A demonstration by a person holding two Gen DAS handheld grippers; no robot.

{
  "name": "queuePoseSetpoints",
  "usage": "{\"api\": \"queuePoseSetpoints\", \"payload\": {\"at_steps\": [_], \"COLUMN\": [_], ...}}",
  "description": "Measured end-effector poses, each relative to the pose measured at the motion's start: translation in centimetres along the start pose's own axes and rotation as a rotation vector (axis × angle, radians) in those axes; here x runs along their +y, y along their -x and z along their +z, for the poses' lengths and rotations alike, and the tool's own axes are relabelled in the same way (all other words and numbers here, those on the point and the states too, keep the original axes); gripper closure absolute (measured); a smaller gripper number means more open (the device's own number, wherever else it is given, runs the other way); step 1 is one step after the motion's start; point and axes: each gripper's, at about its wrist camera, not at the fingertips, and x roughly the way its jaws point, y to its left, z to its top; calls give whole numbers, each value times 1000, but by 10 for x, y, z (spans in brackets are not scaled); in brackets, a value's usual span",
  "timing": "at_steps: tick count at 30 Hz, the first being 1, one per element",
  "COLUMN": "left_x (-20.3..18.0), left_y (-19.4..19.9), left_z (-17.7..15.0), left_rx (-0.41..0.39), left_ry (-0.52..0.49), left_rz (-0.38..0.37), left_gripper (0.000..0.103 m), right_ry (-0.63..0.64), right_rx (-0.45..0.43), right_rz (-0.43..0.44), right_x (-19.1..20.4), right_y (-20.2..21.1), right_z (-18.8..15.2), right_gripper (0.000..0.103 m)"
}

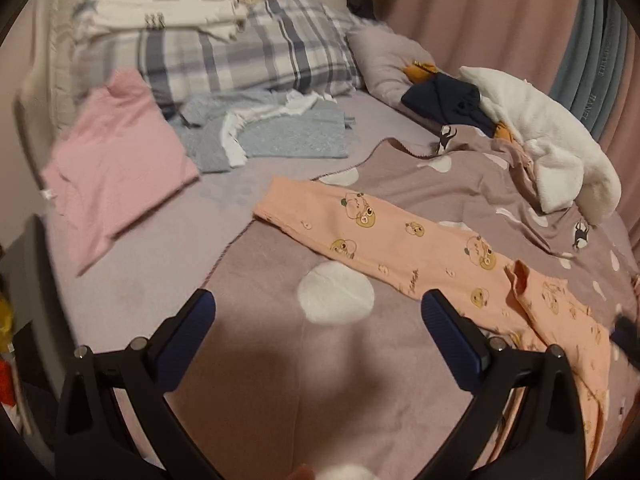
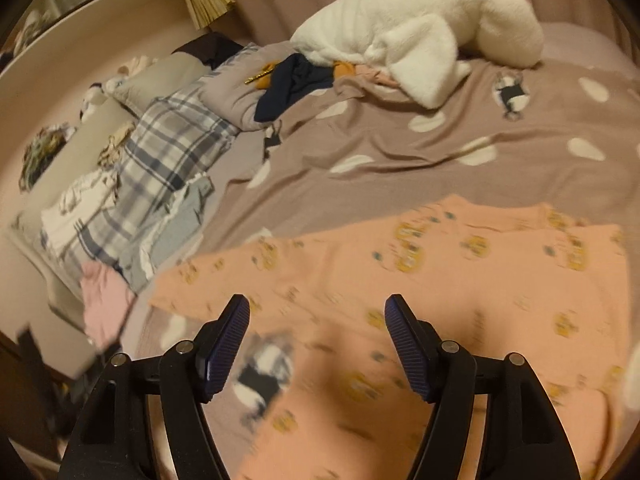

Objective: Fold small clothes
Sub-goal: 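Open the right gripper to lay the sleeve on the body, then grasp the other sleeve cuff with the left gripper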

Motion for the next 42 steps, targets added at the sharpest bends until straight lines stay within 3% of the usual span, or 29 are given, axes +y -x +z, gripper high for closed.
{"api": "queuePoseSetpoints", "payload": {"at_steps": [3, 5, 9, 11, 13, 16, 19, 25, 28, 30, 32, 33, 34, 38, 42], "left_x": [14, 26, 56, 63, 71, 78, 73, 52, 57, 60, 65, 68, 72, 84, 83], "left_y": [-26, -41, -76, -84, -89, -98, -108, -138, -145, -147, -148, -149, -150, -151, -152], "left_z": [11, 14, 17, 20, 24, 30, 41, 62, 66, 67, 66, 65, 63, 59, 59], "left_rx": [75, 128, 267, 269, 220, 195, 168, 148, 137, 129, 114, 113, 110, 110, 99], "left_ry": [48, 141, 420, 455, 455, 496, 450, 309, 310, 312, 310, 311, 313, 325, 310], "left_rz": [-106, -177, -415, -419, -385, -415, -436, -342, -348, -349, -330, -320, -308, -283, -249], "left_gripper": [0, 0, 1, 1, 1, 1, 1, 1, 2, 8, 36, 44, 57, 89, 95], "right_ry": [28, 37, 50, 64, 73, 64, 64, 71, 85, 93, 94, 87, 77, 43, 12], "right_rx": [-6, -6, -3, -18, -35, -47, -59, -45, -33, -37, -48, -54, -60, -68, -61], "right_rz": [-37, -66, -109, -135, -160, -160, -165, -193, -195, -212, -219, -216, -214, -235, -237], "right_x": [-12, -19, -31, -37, -41, -46, -49, -51, -51, -52, -54, -56, -59, -69, -73], "right_y": [16, 25, 43, 53, 60, 66, 70, 65, 64, 66, 70, 73, 74, 74, 73], "right_z": [-17, -25, -41, -47, -51, -54, -58, -66, -71, -74, -76, -77, -77, -76, -80], "right_gripper": [33, 33, 33, 33, 33, 33, 33, 33, 33, 33, 33, 33, 33, 33, 33]}}
